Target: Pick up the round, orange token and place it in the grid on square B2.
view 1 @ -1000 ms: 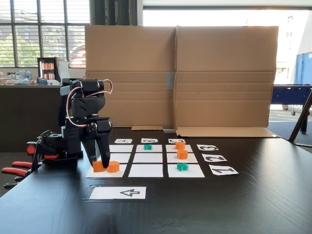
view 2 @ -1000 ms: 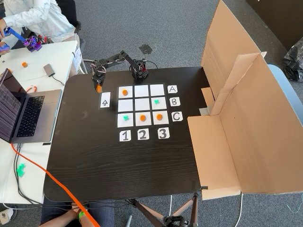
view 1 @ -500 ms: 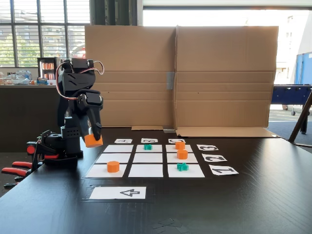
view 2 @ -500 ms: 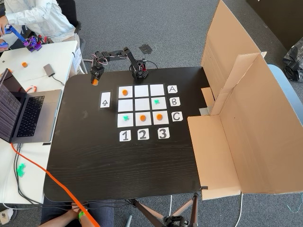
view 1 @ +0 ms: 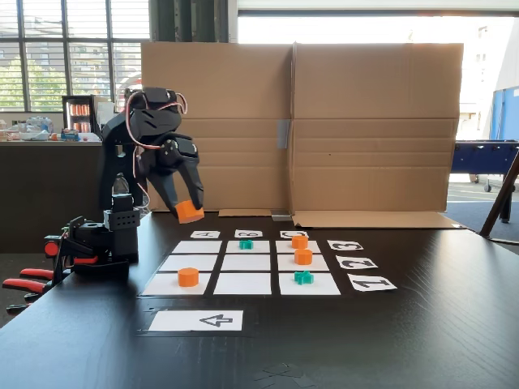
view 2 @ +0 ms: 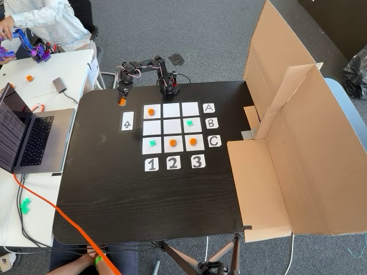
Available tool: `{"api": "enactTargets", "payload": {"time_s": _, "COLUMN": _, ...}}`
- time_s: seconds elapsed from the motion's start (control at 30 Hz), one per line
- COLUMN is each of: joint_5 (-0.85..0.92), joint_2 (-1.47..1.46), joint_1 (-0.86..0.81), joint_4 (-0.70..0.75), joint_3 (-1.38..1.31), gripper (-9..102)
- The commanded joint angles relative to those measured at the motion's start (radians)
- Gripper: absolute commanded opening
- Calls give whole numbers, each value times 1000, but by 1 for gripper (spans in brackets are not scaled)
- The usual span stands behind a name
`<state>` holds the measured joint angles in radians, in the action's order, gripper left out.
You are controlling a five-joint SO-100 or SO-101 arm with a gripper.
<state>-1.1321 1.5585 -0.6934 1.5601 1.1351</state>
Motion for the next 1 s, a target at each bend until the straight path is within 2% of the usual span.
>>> {"api": "enactTargets", "payload": {"time_s": 0.0, "joint_5": -37, "joint_2": 87, "joint_1": 146, "joint_4": 8, "joint_3": 78, "gripper": -1}}
{"api": "enactTargets", "payload": {"time_s": 0.23, "joint_5": -213, "joint_2": 55, "joint_1": 515, "joint_4": 9, "joint_3": 170, "gripper": -1}}
{"api": "enactTargets", "payload": {"time_s": 0.37, "joint_5": -305, "joint_2": -43, "joint_1": 640, "joint_4": 9, "joint_3": 178, "gripper": -1}}
{"api": "enactTargets", "payload": {"time_s": 0.7, "joint_5": -416, "joint_2": -310, "joint_1": 788, "joint_4": 5, "joint_3": 179, "gripper": 0}}
{"api": "enactTargets", "payload": {"time_s": 0.97, "joint_5": -459, "joint_2": -403, "joint_1": 804, "joint_4": -18, "joint_3": 170, "gripper": 0}}
